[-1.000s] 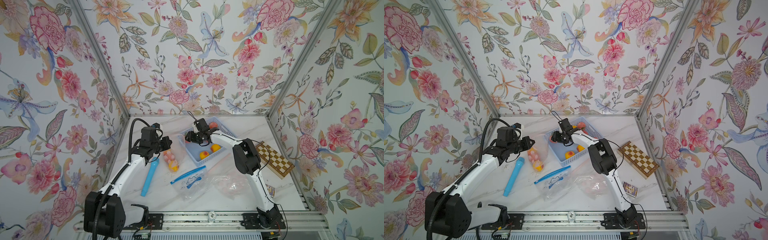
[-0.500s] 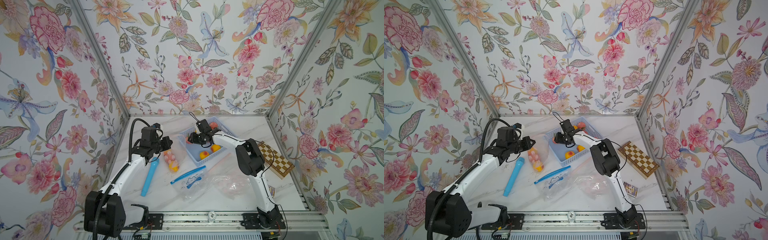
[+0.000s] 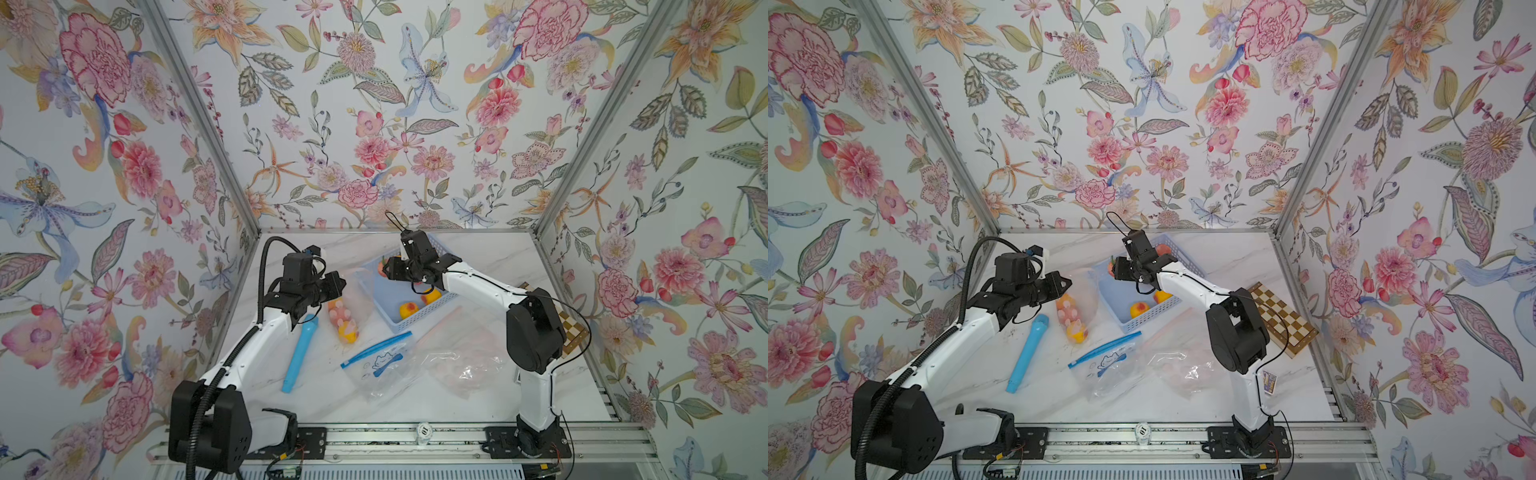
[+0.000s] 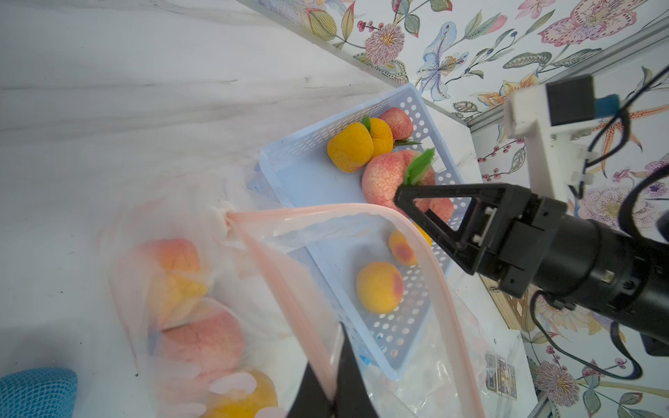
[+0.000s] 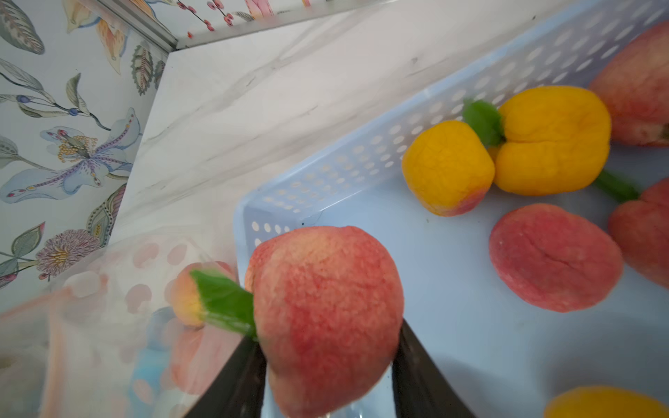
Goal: Place the peach in a zip-top bag and seal the zipper
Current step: Pick up the peach from the basket, then place the peach in the zipper food storage bag.
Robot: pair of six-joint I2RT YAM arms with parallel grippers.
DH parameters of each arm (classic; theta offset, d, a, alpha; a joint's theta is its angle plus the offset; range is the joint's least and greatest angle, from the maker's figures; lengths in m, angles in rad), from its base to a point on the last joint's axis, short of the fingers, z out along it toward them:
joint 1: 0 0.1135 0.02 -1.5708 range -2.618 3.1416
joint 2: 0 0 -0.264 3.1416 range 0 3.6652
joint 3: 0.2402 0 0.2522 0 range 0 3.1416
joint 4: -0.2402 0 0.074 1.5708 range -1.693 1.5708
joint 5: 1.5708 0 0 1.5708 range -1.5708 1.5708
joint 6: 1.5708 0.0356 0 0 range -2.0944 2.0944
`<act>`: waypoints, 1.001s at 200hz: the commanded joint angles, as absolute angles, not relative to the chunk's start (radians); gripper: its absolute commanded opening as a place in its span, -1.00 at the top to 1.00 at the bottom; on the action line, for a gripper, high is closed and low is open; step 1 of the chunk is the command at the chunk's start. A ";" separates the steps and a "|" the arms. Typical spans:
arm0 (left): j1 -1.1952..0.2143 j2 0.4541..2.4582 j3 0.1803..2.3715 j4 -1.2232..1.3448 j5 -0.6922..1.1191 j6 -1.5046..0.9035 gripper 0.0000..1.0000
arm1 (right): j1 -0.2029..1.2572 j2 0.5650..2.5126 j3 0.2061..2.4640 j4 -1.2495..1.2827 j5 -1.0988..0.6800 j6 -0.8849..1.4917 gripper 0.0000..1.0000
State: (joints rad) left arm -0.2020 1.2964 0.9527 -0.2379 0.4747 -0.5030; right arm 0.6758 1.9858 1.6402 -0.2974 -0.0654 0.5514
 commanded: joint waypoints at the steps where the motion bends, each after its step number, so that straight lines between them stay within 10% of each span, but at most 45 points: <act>1: -0.196 1.308 0.943 -0.201 0.510 -0.520 1.00 | 0.702 1.919 1.620 -0.296 -0.007 0.515 0.16; 200: -0.198 1.322 0.944 -0.179 0.525 -0.532 1.00 | 0.898 1.853 1.748 -0.417 0.102 0.399 0.13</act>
State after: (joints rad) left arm -0.2020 1.3140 0.9512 -0.1951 0.5026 -0.5217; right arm 0.8848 1.8492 1.7210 -0.3805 0.0727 0.4210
